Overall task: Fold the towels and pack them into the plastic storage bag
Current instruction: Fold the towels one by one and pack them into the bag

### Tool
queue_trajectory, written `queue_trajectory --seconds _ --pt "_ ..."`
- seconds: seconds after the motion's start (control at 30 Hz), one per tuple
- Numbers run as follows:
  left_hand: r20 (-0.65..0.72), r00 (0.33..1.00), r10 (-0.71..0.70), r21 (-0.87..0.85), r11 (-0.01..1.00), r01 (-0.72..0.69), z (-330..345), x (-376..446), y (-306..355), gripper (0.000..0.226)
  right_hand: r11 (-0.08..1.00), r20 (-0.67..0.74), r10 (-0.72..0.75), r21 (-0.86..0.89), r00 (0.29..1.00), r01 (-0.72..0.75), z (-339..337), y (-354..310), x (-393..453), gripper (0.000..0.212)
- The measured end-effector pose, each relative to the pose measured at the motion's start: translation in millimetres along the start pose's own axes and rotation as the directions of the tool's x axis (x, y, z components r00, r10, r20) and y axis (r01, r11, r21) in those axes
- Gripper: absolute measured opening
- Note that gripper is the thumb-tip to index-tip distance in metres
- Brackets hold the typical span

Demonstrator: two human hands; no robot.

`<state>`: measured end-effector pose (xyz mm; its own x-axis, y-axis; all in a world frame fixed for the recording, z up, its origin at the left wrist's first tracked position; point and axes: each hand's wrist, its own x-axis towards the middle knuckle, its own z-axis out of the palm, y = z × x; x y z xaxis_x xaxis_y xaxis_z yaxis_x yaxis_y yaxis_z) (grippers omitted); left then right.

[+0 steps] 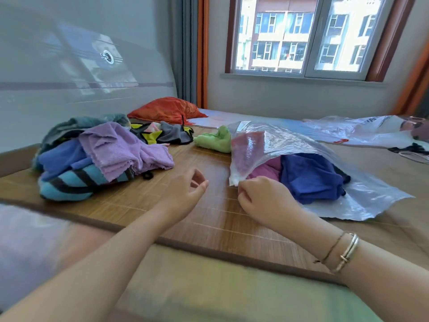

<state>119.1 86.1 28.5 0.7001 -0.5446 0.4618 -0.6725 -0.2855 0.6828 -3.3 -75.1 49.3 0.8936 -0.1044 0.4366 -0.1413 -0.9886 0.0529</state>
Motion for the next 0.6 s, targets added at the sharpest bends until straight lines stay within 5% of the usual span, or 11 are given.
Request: queue_trajectory --seconds 0.17,0.4,0.5,0.6 --pt "-0.171 0.981 -0.094 0.146 0.982 0.119 -72.2 -29.1 -56.6 0.005 0.972 0.053 -0.08 0.226 0.995 0.066 19.7 -68.4 37.8 0.022" --pt "-0.316 0.942 -0.112 0.455 0.854 0.254 -148.8 -51.2 -116.4 0.037 0.842 0.31 -0.104 0.532 0.945 -0.082 94.2 -144.6 92.7 0.052" --pt "-0.345 0.925 -0.157 0.372 0.883 0.288 -153.2 -43.3 -127.0 0.046 0.886 0.311 -0.05 0.453 0.949 -0.102 122.0 -155.4 96.3 0.056" --pt "-0.453 0.834 -0.314 0.078 0.919 0.388 -150.1 -21.5 -127.4 0.054 0.908 0.253 -0.039 0.413 0.967 -0.071 132.5 -155.3 93.2 0.054"
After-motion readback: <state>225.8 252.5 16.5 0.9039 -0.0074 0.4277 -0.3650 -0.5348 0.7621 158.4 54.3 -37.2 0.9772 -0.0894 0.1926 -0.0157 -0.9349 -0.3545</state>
